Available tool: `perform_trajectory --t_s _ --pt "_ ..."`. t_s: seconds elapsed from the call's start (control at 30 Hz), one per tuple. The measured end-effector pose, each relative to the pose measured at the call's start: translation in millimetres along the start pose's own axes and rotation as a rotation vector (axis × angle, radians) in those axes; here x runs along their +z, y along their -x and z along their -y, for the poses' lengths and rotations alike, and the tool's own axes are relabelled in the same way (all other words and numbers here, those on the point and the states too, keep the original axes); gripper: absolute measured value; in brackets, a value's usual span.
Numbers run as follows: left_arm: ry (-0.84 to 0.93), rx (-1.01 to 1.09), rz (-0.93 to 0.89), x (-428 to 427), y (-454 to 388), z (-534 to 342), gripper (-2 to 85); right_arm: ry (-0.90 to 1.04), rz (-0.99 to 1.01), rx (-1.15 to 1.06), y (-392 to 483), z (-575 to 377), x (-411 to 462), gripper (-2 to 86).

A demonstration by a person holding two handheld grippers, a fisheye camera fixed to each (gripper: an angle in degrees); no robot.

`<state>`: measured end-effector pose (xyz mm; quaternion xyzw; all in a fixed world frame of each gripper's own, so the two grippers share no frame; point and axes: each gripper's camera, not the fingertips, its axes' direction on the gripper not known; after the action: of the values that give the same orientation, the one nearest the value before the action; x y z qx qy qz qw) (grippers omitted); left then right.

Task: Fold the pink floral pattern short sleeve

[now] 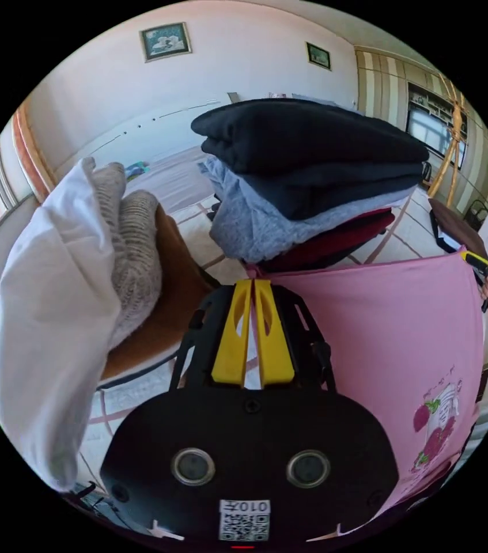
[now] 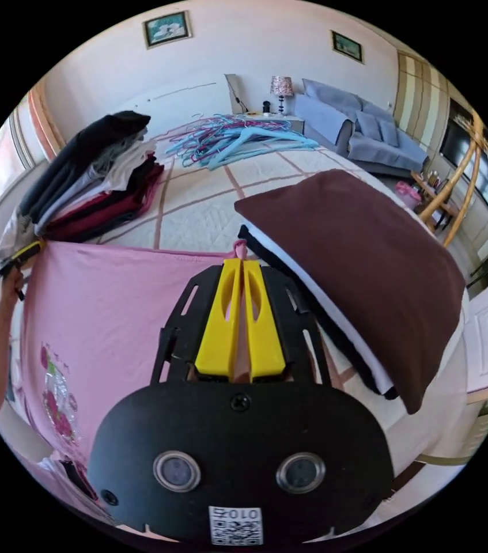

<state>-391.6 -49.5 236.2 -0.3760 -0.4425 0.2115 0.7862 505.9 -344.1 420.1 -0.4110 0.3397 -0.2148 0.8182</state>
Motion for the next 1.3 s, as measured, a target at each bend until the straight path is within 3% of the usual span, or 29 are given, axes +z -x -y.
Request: perform_trajectory --t_s 0.1,0.2,0.27,0.53,0.77,0.9,1.0,1.07,1.13,1.3 --pt "0.070 0.055 0.090 35 -22 -3 0.0 0.024 -0.118 -0.057 23 11 26 2.5" --pt "0.206 0.099 0.087 82 -36 -12 0.8 0.179 -0.190 -0.101 43 10 73 3.0" --pt "0.180 0.092 0.115 81 -35 -15 1.7 0.158 -0.220 -0.106 50 6 73 4.3" --pt "0.131 0.122 0.120 17 -16 -59 3.8 -0.070 -0.167 0.025 28 -83 -41 5.4" --pt "-0.031 0.208 -0.052 -110 -3 -242 4.9 -0.081 -0.014 -0.080 64 -270 -107 7.1" --pt "-0.172 0.470 -0.344 -190 -28 -354 5.9 0.021 0.242 -0.383 126 -384 -116 7.6" --pt "-0.132 0.636 -0.583 -210 -63 -415 7.3 0.078 0.347 -0.511 170 -440 -105 8.3" --pt "-0.091 0.667 -0.619 -203 -84 -444 8.0 0.096 0.383 -0.560 190 -464 -96 8.6" --pt "-0.024 0.699 -0.590 -187 -105 -467 8.8 0.122 0.353 -0.586 205 -485 -81 9.2" --pt "0.044 0.849 -0.314 -147 -149 -510 10.2 0.185 0.286 -0.548 204 -504 -44 9.2"
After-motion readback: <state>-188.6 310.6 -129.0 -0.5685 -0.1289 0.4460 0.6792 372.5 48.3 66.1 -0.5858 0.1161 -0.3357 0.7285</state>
